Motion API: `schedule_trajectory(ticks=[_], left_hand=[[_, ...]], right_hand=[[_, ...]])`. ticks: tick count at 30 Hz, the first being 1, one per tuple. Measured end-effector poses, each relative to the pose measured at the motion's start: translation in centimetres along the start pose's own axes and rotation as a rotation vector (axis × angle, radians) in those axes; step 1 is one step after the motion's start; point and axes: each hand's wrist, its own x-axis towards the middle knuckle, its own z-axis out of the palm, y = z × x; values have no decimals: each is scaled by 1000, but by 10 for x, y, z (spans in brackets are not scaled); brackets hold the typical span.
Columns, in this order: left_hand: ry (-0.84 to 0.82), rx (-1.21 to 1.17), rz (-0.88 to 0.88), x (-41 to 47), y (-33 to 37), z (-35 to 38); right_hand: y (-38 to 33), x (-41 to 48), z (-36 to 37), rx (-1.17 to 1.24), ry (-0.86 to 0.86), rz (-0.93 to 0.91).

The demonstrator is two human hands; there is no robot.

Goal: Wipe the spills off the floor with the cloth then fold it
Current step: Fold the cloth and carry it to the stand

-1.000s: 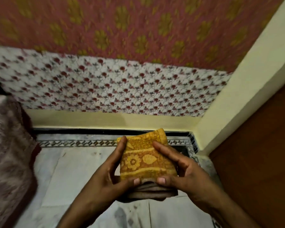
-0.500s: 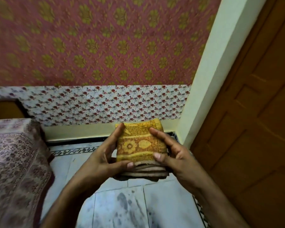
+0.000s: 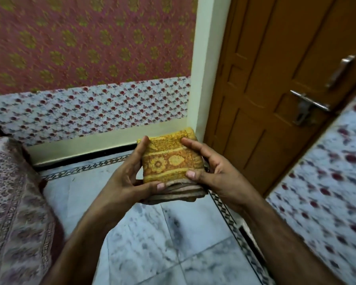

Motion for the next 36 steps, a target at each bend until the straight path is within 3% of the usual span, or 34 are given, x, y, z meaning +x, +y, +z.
schedule_trajectory(ticks=[8, 23, 36], left_hand=[[-227, 2, 57, -86, 4, 52], [-587, -17, -36, -245, -13, 128], [-913, -49, -99, -339, -49, 318]], right_hand=[[-19, -147, 34, -11, 235, -59], [-28, -386, 116, 56, 595, -39], [-41, -623, 102, -1, 956, 5]])
